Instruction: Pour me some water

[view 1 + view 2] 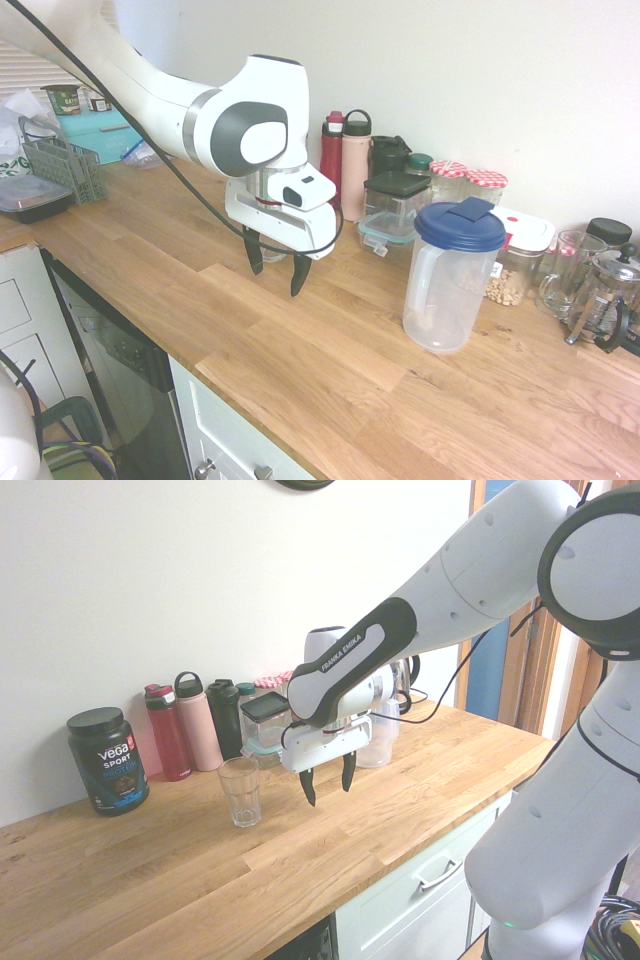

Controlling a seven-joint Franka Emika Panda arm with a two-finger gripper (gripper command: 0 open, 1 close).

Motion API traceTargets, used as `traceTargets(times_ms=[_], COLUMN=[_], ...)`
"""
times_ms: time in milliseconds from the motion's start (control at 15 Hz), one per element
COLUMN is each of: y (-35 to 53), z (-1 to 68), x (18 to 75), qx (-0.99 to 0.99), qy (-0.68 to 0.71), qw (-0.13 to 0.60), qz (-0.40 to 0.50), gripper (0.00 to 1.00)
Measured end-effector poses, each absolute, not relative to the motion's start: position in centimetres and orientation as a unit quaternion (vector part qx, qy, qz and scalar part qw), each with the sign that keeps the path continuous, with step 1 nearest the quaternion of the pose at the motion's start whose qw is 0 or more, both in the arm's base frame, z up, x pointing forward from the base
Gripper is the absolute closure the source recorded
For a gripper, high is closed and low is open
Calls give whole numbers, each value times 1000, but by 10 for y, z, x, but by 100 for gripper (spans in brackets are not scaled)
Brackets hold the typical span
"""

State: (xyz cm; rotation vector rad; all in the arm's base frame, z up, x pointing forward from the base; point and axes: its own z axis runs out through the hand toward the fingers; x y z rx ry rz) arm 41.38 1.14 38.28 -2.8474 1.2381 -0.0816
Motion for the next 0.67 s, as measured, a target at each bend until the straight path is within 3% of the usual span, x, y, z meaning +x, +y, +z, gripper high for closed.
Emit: traceTargets(times_ms=[200, 667], y=[11, -21], z=[391, 516], x=[415, 351], qx=[-917, -907], qy=[397, 407], qw=[17, 31], qz=[-34, -107], gripper=[0, 0])
